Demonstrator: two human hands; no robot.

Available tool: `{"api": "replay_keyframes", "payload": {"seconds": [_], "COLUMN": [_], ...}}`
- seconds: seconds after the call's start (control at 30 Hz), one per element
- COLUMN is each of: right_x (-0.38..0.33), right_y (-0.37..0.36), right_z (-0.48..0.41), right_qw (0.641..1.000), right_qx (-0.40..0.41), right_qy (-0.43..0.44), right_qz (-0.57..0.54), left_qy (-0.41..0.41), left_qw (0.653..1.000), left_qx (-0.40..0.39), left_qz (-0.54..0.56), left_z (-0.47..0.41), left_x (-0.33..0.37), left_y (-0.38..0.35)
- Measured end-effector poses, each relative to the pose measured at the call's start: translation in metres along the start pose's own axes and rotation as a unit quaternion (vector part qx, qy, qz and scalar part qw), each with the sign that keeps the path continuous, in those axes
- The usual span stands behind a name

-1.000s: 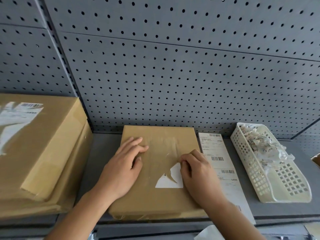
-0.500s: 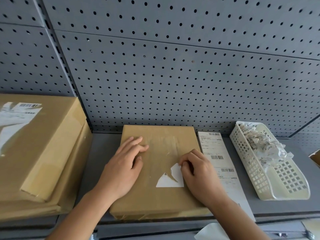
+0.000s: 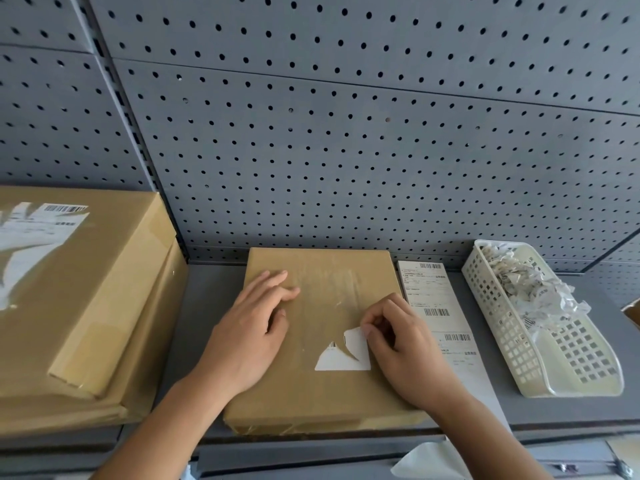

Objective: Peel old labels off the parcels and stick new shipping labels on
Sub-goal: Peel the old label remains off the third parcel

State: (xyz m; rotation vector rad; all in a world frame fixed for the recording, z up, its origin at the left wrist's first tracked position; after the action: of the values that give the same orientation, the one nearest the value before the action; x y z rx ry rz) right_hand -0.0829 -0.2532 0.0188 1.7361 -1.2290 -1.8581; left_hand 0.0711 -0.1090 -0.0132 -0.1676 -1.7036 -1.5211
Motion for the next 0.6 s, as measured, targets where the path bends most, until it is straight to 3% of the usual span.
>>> {"api": "replay_keyframes", "payload": {"seconds": [0.33,0.6], "right_x": [0.0009,0.0026], "right_y": [-0.0064,-0.0009], "right_z": [-0.0015,0.0055], "right_qw": [0.999,0.995], "right_qx": [-0.035,-0.031], "right_qy": [0.015,0.005], "right_qz": [0.008,-0.091], "left_qy": [0.000,0.003], "left_qw": [1.000,1.000], "left_qx": [-0.002,0.001], "left_qz": [-0.001,0.001], "left_z": [-0.0001,-0.0006], "left_x": [-0.0009,-0.0021], "left_y": [-0.0009,-0.0006]}}
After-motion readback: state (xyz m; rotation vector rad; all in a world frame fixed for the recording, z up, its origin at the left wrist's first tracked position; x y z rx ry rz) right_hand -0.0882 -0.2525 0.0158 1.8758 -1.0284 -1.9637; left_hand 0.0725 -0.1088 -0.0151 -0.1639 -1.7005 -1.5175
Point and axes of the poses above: each hand's wrist, its own z-axis away from the middle knuckle, its own y-axis out of the back of the hand, x = y × z, the point moved 10 cm from there along -z, towards the middle knuckle, and after that the axes turned 13 degrees about -x, right-handed, at the moved point
